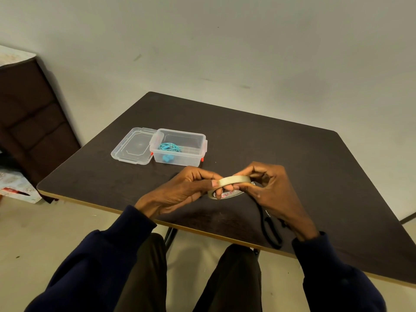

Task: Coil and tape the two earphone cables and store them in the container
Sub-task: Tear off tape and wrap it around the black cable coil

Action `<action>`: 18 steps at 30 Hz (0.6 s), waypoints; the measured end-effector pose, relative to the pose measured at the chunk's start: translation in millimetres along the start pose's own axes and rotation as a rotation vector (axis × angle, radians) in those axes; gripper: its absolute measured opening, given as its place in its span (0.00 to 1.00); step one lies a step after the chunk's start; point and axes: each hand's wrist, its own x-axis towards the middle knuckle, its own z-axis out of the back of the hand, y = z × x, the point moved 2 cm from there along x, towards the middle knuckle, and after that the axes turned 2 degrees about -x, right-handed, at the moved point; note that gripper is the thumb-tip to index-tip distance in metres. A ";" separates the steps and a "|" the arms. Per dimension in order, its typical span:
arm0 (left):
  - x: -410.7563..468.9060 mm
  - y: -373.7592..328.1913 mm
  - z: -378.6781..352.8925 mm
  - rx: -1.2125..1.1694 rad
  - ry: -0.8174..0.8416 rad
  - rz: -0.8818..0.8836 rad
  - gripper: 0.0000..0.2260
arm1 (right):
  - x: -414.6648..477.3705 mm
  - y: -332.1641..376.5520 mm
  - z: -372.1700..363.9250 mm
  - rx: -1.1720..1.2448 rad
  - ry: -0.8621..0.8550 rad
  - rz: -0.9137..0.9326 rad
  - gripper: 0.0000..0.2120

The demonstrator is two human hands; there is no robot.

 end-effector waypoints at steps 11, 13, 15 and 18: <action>-7.3 -2.4 -4.3 -0.117 0.043 0.004 0.14 | -1.8 2.2 1.4 0.075 -0.018 0.005 0.11; -7.0 -2.3 -5.1 -0.125 0.030 0.004 0.13 | -2.2 1.8 1.1 0.070 -0.012 -0.001 0.10; -5.8 -2.1 -5.5 -0.147 0.027 -0.010 0.12 | -1.9 3.4 0.5 0.081 0.000 0.004 0.10; -6.5 -5.4 -6.4 -0.283 0.051 -0.036 0.13 | -3.4 3.8 -0.2 0.159 0.024 -0.030 0.12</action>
